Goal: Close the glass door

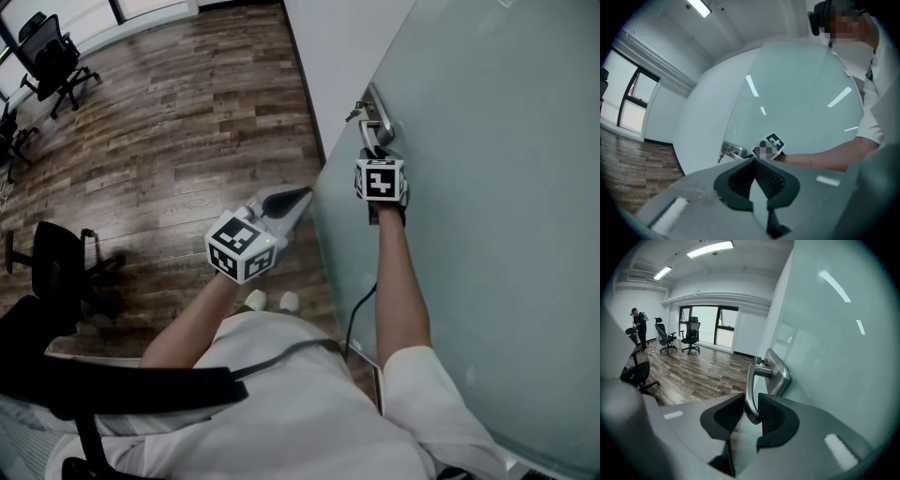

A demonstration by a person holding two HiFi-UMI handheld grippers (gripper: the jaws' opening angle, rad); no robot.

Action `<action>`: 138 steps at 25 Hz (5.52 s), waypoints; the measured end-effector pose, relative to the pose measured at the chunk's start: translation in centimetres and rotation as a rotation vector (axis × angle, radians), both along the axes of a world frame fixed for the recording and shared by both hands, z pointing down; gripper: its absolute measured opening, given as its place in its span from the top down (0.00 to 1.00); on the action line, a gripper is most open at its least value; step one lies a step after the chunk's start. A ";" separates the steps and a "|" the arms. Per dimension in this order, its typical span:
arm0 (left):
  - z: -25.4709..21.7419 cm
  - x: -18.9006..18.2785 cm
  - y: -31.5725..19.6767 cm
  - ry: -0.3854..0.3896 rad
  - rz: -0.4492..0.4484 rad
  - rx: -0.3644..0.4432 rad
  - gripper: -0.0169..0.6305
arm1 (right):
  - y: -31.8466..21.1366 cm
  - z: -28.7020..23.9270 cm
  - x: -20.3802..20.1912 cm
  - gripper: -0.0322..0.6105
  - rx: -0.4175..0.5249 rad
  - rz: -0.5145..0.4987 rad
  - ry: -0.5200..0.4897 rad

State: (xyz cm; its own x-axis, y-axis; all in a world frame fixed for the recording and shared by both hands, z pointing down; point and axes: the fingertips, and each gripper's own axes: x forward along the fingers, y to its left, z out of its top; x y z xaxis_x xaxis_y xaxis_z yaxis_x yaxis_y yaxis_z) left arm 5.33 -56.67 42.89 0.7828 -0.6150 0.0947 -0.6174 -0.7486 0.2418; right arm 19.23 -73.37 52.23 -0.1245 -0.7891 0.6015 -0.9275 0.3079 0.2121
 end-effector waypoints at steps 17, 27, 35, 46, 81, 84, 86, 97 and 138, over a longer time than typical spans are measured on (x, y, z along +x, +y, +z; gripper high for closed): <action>-0.1 -2.5 0.8 -0.006 -0.024 -0.006 0.97 | 1.2 -0.8 -2.0 0.82 -0.041 -0.048 -0.040; 0.4 -4.8 1.9 0.011 -0.035 -0.001 0.97 | 2.7 -0.3 -4.8 0.81 -0.032 -0.093 -0.051; 1.0 -7.7 3.3 0.031 -0.025 -0.012 0.97 | 4.1 -0.3 -8.2 0.80 -0.010 -0.142 -0.043; 1.2 -9.7 5.4 0.064 -0.054 -0.022 0.97 | 6.8 -0.6 -11.6 0.80 0.013 -0.197 -0.043; 0.9 -12.3 27.3 -0.037 -0.541 -0.025 0.97 | 18.6 -1.8 -23.7 0.80 0.079 -0.418 -0.062; 0.8 -13.0 28.3 -0.035 -0.555 -0.016 0.97 | 20.0 -1.7 -25.1 0.80 0.078 -0.444 -0.061; 0.6 -13.3 29.0 -0.032 -0.564 -0.009 0.97 | 20.9 -1.6 -25.8 0.80 0.079 -0.460 -0.056; -0.3 -17.1 34.7 -0.009 -0.619 0.012 0.97 | 26.5 -1.5 -30.0 0.79 0.094 -0.551 -0.041; -2.1 -23.6 54.5 0.042 -0.743 0.058 0.97 | 50.7 -2.0 -40.5 0.78 0.089 -0.891 -0.060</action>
